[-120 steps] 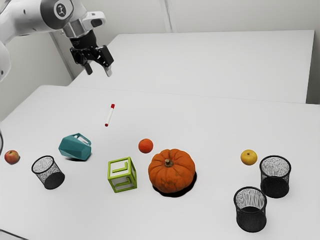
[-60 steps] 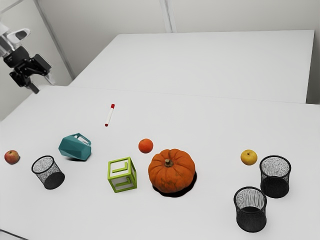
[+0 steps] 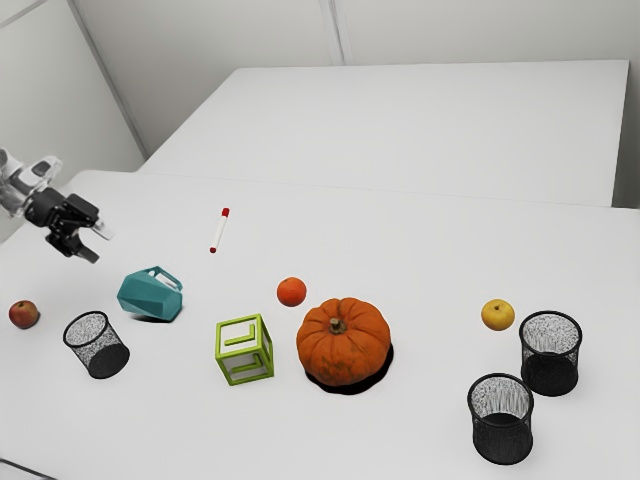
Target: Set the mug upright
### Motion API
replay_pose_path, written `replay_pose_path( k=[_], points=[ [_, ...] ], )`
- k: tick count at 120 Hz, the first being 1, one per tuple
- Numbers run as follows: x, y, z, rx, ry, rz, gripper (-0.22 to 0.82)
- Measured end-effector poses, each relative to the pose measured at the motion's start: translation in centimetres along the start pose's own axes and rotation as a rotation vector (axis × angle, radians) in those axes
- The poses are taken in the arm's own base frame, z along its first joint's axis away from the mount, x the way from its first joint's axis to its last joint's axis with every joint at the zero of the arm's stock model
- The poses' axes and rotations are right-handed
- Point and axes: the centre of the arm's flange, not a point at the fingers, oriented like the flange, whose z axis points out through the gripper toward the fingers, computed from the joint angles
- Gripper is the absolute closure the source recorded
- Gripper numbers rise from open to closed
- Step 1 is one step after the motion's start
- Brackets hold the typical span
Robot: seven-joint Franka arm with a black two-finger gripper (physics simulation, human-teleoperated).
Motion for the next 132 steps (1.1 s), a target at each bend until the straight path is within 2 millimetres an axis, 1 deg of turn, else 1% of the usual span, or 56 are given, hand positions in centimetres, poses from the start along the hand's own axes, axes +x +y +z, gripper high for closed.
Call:
replay_pose_path(
  k=[15, 30, 47, 61, 65, 67, 79, 84, 94, 105, 117, 132],
  points=[
    [0.2, -2.5, 3.1, -0.043, -0.005, 0.013, 0.0],
    [0.6, -4.0, 5.3, -0.074, -0.004, 0.033, 0.0],
    [1.4, -3.8, 6.9, -0.118, 0.017, 0.075, 0.0],
    [1.0, -4.1, 8.8, -0.164, 0.017, 0.08, 0.01],
    [0.8, -4.2, 9.1, -0.172, 0.016, 0.083, 0.04],
    [0.8, -4.2, 9.2, -0.175, 0.016, 0.085, 0.07],
    [0.7, -3.8, 9.0, -0.184, 0.02, 0.107, 0.34],
    [0.7, -3.6, 8.8, -0.186, 0.023, 0.116, 0.44],
    [0.6, -3.3, 8.5, -0.193, 0.023, 0.133, 0.57],
    [0.5, -3.1, 8.6, -0.204, 0.015, 0.146, 0.66],
    [0.4, -2.8, 8.5, -0.209, 0.009, 0.161, 0.72],
    [0.2, -1.1, 7.4, -0.201, 0.018, 0.195, 0.75]
  ],
)
